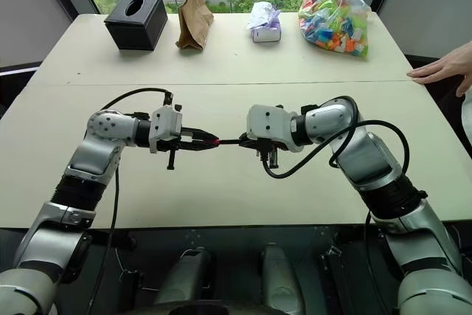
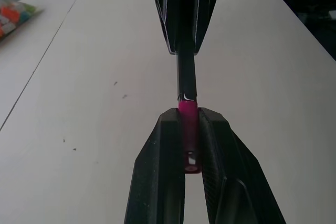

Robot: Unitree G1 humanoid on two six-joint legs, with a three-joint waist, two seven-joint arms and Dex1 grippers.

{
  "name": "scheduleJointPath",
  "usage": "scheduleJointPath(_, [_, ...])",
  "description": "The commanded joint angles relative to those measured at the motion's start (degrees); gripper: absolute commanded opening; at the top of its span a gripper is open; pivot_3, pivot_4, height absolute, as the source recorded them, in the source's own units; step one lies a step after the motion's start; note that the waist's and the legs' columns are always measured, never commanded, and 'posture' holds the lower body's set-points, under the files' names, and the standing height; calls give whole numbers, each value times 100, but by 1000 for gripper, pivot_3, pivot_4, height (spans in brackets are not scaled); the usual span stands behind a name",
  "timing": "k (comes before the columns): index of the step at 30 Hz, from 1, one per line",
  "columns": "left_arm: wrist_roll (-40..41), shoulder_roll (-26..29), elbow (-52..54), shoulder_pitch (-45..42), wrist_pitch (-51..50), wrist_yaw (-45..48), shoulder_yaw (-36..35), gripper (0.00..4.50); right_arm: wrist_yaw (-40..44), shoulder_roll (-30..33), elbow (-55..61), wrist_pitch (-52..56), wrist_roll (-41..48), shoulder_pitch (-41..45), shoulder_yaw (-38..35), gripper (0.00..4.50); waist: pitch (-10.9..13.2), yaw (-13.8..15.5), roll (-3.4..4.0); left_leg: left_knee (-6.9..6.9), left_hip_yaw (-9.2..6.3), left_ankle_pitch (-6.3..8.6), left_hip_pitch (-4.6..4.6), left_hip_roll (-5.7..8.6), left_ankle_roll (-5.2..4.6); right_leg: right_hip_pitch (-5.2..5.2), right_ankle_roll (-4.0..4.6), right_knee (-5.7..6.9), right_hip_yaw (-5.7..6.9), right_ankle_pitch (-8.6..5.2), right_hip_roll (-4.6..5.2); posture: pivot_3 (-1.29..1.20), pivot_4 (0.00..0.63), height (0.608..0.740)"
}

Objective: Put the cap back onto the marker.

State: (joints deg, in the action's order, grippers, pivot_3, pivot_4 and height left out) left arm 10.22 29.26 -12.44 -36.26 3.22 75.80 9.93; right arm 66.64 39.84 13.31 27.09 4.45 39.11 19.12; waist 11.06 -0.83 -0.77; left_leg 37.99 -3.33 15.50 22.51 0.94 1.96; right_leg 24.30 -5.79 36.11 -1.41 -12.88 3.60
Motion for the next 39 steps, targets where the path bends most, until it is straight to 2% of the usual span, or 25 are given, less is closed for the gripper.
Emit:
scheduleJointPath(1, [-34, -256, 450, -268, 335, -300, 83, 0, 97, -385, 195, -128, 155, 171, 271, 33, 0, 0, 0, 0, 0, 0, 0, 0, 0, 0, 0, 0, 0, 0, 0, 0, 150, 740])
scheduleJointPath(8, [-86, -379, 555, -202, 480, -477, 85, 0, 88, -604, 150, -76, 55, 212, 287, 33, 0, 1, 0, 0, -1, 0, 0, 0, 0, 0, 0, 0, 0, 0, 0, 0, 150, 740])
scheduleJointPath(13, [228, -547, 734, -221, 124, -516, -39, 0, 88, -709, 125, -188, -88, 242, 339, 33, 0, 0, 0, 0, 0, 0, 0, 0, 0, 0, 0, 1, 0, 0, 0, 0, 150, 740])
scheduleJointPath(16, [550, -697, 924, -254, -465, -581, -193, 0, 103, -813, 122, -207, -98, 255, 350, 33, 0, -2, 0, 0, 0, 0, 0, 1, 0, 0, 0, 2, 0, 0, 0, 0, 150, 740])
scheduleJointPath(20, [588, -762, 1045, -226, -660, -549, -291, 0, 201, -878, 178, -76, -6, 243, 308, 33, 0, -5, 0, 0, -2, 0, 0, 1, 0, 0, 0, 3, 1, 0, -1, 0, 150, 740])
scheduleJointPath(39, [49, -671, 606, -228, 800, -87, -123, 0, 658, -840, 182, 142, 56, 215, 207, 33, 0, 1, 0, 1, -1, 0, 0, 1, 0, 0, 0, 2, 0, 1, 0, 0, 150, 740])
